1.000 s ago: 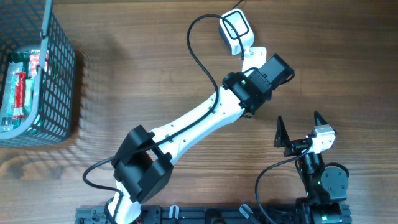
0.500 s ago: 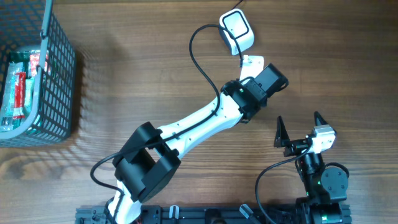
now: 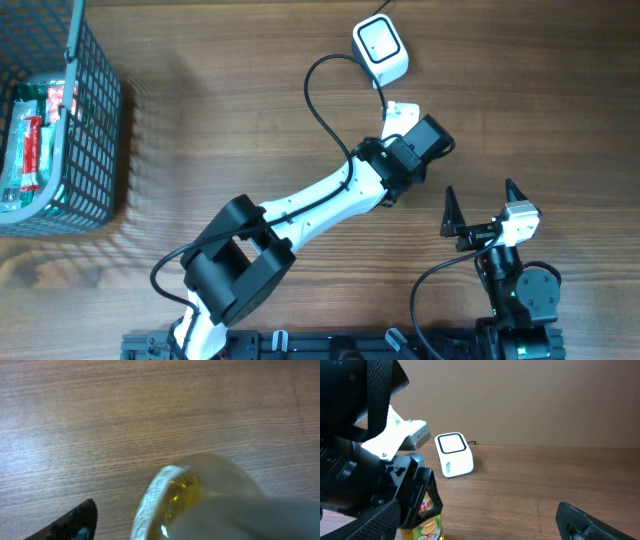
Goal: Scan the item barcode
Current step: 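Hold the oil bottle's barcode under the white scanner with the left gripper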
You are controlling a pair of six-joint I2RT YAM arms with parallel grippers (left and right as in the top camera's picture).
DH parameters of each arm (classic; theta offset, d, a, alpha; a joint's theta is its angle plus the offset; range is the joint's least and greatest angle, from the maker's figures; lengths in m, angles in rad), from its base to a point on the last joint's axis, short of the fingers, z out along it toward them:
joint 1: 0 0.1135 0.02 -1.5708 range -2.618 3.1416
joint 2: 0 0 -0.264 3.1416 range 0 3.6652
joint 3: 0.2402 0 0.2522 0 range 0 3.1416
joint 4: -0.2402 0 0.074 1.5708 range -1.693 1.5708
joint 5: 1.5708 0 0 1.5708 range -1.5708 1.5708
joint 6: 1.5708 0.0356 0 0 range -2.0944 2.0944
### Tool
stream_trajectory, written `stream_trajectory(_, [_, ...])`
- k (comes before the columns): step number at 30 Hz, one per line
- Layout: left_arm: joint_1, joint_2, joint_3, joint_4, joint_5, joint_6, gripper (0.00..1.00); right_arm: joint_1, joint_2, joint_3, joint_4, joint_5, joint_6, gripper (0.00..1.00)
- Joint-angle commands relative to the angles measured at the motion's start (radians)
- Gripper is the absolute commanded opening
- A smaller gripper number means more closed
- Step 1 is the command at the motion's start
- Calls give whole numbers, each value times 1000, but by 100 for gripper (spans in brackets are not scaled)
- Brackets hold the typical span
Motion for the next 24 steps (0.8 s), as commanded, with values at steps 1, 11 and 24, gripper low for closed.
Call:
stream_trajectory(1, [-2, -6, -8, -7, 7, 2, 88, -5, -3, -1, 2, -16, -9, 100])
stream_trajectory(11, [-2, -184, -8, -8, 68, 215, 100, -5, -3, -1, 2, -16, -9, 100])
stream_trajectory(24, [8, -133, -10, -67, 227, 548, 84, -5, -3, -1, 2, -16, -9, 100])
